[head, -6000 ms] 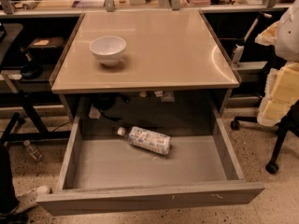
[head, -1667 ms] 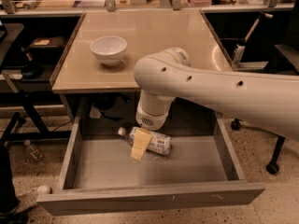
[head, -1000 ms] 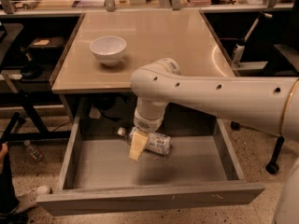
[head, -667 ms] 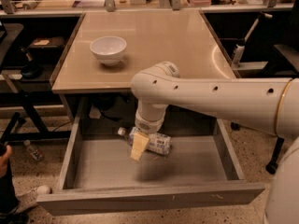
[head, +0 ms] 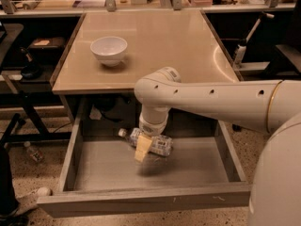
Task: Pick blue plastic bottle from top drawer and place on counter
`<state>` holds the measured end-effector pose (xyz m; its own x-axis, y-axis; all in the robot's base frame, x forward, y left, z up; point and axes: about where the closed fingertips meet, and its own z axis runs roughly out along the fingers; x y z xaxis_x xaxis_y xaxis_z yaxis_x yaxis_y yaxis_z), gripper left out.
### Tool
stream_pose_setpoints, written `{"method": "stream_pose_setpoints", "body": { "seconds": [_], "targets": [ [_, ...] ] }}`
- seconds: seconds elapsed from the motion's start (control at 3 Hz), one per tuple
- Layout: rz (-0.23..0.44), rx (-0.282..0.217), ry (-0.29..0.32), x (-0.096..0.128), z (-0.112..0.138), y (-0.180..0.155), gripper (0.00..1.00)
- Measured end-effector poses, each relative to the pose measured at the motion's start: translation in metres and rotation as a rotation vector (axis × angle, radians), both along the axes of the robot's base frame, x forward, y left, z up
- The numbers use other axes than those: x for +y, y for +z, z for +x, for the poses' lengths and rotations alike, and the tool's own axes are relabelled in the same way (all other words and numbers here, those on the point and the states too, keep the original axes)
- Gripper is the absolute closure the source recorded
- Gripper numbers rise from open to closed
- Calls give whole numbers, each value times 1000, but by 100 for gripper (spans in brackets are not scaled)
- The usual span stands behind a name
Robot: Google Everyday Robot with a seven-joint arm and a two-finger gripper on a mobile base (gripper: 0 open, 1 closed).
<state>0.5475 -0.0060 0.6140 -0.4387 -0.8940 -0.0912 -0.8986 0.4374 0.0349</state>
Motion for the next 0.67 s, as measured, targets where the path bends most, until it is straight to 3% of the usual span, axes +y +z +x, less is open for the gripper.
{"method": "stream_pose_setpoints", "body": {
  "seconds": [0.67],
  "targets": [
    [16,52,-3,-2,-13,-29,0]
  ]
}}
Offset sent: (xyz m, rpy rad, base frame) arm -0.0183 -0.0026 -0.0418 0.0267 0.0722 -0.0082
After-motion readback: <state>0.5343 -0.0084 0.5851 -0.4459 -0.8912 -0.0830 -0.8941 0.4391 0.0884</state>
